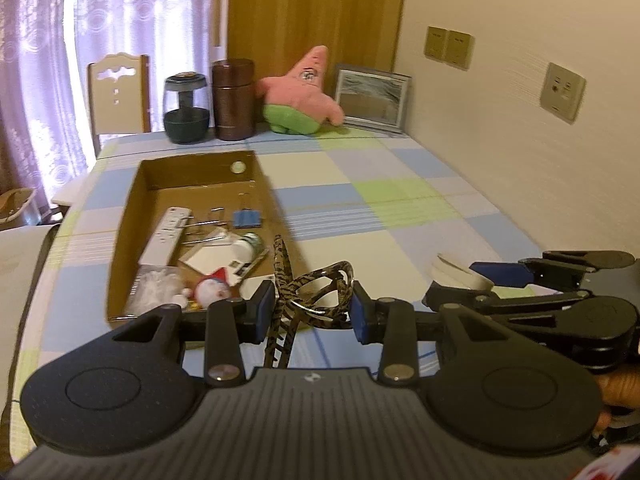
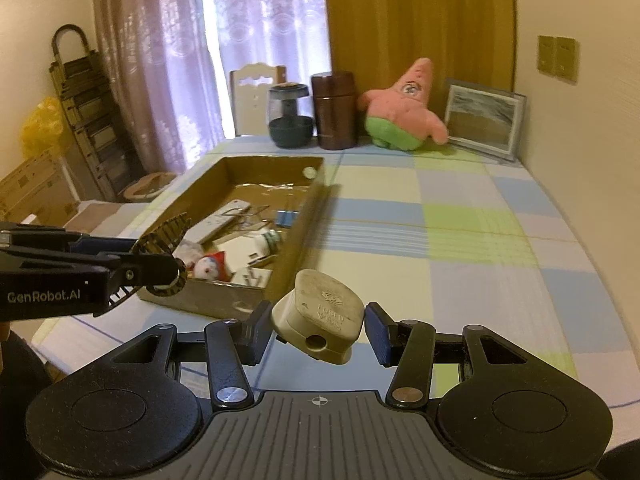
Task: Organize rigid objects
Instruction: 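Carry the hair clip and white plug over the cardboard box with both grippers, then lower the hair clip and plug into the box and open both grippers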
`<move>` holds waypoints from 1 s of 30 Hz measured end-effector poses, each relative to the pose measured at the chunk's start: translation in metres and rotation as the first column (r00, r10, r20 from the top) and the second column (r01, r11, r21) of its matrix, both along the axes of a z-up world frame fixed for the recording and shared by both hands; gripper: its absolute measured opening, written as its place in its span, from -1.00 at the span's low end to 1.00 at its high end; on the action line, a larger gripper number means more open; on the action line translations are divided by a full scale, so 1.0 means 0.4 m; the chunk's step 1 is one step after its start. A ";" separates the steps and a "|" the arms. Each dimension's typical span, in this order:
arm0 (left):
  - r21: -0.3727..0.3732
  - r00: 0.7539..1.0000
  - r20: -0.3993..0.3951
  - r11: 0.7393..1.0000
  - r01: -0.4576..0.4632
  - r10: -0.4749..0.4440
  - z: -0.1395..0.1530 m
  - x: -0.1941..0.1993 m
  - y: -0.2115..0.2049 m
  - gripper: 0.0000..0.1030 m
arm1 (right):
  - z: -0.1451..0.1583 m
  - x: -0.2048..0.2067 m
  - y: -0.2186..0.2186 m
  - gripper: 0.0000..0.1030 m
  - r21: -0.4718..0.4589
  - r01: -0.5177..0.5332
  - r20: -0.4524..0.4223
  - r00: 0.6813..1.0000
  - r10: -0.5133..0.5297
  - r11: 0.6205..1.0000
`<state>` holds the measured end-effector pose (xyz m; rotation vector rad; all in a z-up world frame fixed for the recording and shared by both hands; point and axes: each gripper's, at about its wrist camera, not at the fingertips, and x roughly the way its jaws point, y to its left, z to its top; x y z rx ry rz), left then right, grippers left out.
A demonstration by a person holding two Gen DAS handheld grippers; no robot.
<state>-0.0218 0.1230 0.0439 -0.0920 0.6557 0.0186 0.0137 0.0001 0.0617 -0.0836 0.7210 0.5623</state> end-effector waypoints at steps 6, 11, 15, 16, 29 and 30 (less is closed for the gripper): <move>0.005 0.999 -0.003 0.999 -0.036 0.036 0.001 -0.009 0.054 -0.35 | -0.002 0.001 0.055 -0.09 -0.012 -0.037 0.012 0.999 0.037 0.999; 0.004 0.998 0.001 0.998 -0.061 0.061 0.002 -0.008 0.091 -0.35 | -0.004 0.011 0.102 -0.09 -0.017 -0.073 0.019 0.997 0.073 0.997; 0.017 0.997 0.001 0.997 -0.072 0.072 0.005 0.002 0.128 -0.35 | -0.005 0.030 0.144 -0.09 -0.014 -0.099 0.026 0.995 0.100 0.995; 0.021 0.997 0.001 0.997 -0.074 0.074 0.006 0.008 0.140 -0.35 | -0.005 0.037 0.155 -0.09 -0.012 -0.106 0.027 0.994 0.106 0.994; 0.052 0.997 -0.015 0.995 -0.081 0.081 -0.018 0.147 0.284 -0.35 | -0.031 0.189 0.285 -0.09 -0.011 -0.156 0.029 0.987 0.157 0.988; 0.053 0.997 -0.017 0.996 -0.079 0.080 -0.021 0.163 0.292 -0.35 | -0.035 0.201 0.293 -0.09 -0.011 -0.158 0.029 0.987 0.158 0.987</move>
